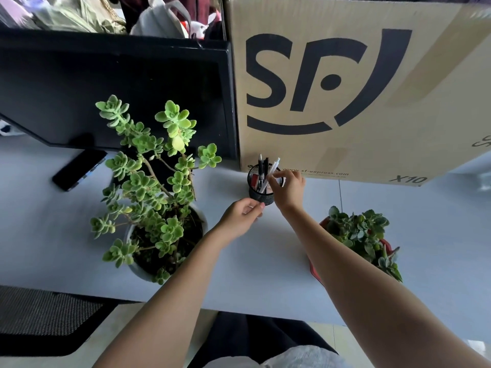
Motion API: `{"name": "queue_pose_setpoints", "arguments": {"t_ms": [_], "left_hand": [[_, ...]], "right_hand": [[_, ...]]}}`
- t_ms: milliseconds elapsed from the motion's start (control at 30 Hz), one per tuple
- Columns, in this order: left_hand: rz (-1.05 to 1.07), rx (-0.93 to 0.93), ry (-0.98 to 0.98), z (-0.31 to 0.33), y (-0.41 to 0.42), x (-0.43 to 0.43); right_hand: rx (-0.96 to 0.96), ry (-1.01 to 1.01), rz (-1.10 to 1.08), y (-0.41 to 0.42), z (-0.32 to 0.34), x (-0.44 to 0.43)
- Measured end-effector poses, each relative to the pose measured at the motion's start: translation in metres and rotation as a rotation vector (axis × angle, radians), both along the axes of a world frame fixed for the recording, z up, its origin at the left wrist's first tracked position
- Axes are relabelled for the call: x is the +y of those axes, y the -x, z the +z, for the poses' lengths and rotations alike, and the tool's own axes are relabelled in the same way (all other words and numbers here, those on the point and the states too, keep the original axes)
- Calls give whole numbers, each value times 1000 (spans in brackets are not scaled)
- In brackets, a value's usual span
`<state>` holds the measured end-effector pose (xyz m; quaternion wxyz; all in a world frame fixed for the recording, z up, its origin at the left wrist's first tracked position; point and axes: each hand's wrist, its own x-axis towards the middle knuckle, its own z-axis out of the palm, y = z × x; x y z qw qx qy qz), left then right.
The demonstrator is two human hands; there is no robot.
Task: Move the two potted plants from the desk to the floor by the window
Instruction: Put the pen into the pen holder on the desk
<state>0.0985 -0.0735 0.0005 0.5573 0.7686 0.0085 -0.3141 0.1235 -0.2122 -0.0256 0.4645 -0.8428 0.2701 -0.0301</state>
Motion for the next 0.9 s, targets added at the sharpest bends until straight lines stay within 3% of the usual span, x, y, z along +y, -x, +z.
{"name": "queue_pose_setpoints", "arguments": {"t_ms": [900], "left_hand": [[-149, -130, 47, 36, 43, -7]], "right_hand": [[-227, -126, -15, 61, 76, -5]]}}
